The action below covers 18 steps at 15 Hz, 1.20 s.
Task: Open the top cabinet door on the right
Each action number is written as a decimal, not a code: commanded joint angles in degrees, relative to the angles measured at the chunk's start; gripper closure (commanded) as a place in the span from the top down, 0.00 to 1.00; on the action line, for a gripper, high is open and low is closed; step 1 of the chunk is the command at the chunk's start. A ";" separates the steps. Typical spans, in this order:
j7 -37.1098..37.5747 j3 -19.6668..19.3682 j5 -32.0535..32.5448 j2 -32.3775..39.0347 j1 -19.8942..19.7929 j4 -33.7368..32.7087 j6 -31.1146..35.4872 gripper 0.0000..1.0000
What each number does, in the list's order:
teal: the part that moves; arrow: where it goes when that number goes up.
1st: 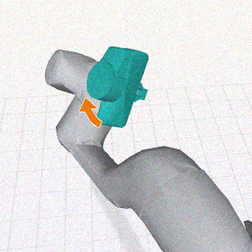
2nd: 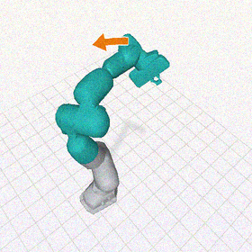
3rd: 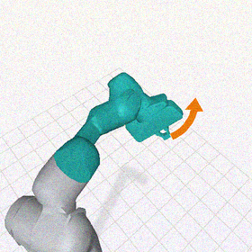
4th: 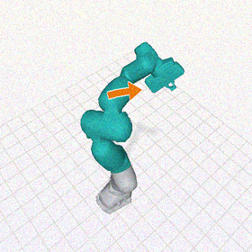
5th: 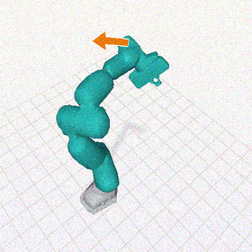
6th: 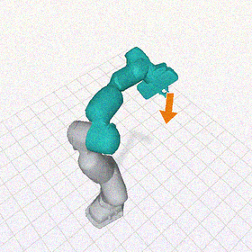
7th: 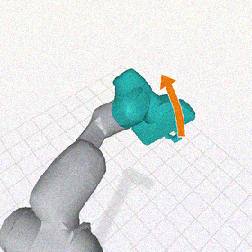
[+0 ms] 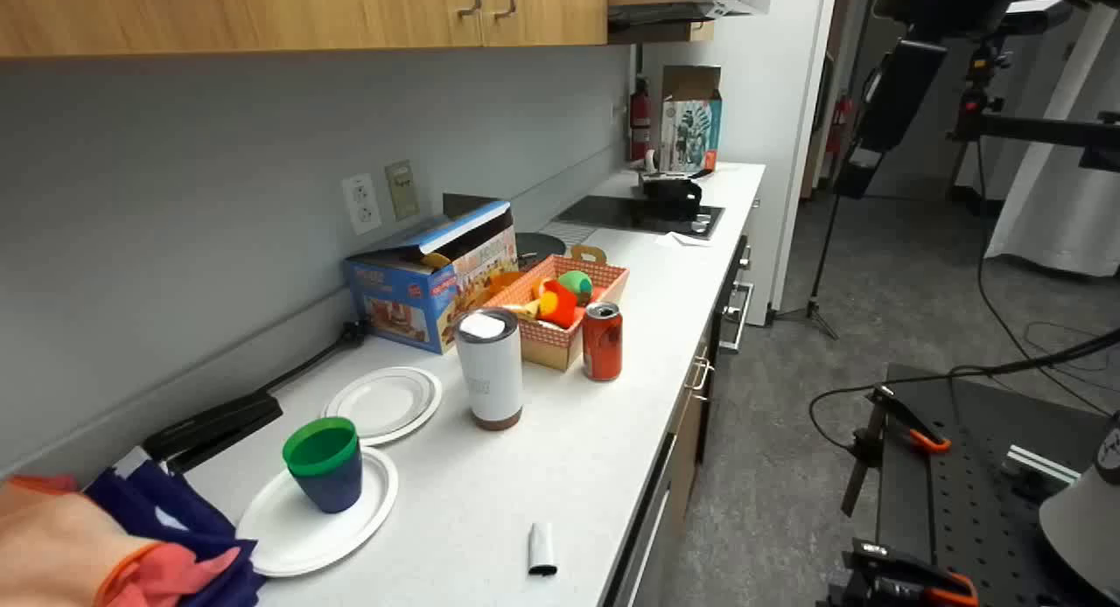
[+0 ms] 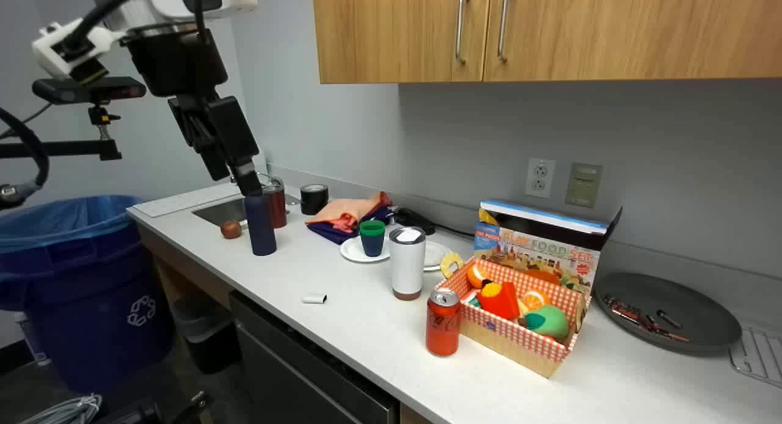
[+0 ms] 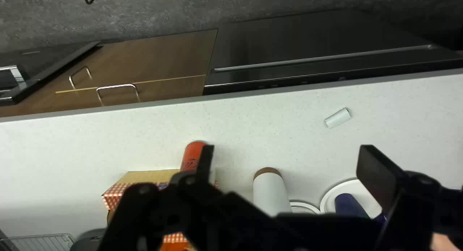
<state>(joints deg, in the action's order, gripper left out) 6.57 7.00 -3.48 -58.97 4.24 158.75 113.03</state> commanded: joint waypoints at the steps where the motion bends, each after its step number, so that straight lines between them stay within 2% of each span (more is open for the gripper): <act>1: 0.01 -0.05 0.06 0.06 0.02 -0.15 -0.16 1.00; 9: 0.02 -0.01 0.02 0.06 0.08 -0.24 -0.12 1.00; 11: 0.89 0.17 0.80 1.67 -1.31 -1.22 0.73 1.00; 18: 0.95 0.27 5.65 12.54 -4.91 -11.51 1.58 1.00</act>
<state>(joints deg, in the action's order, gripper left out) 7.02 6.98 0.00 -53.25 1.02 153.11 113.89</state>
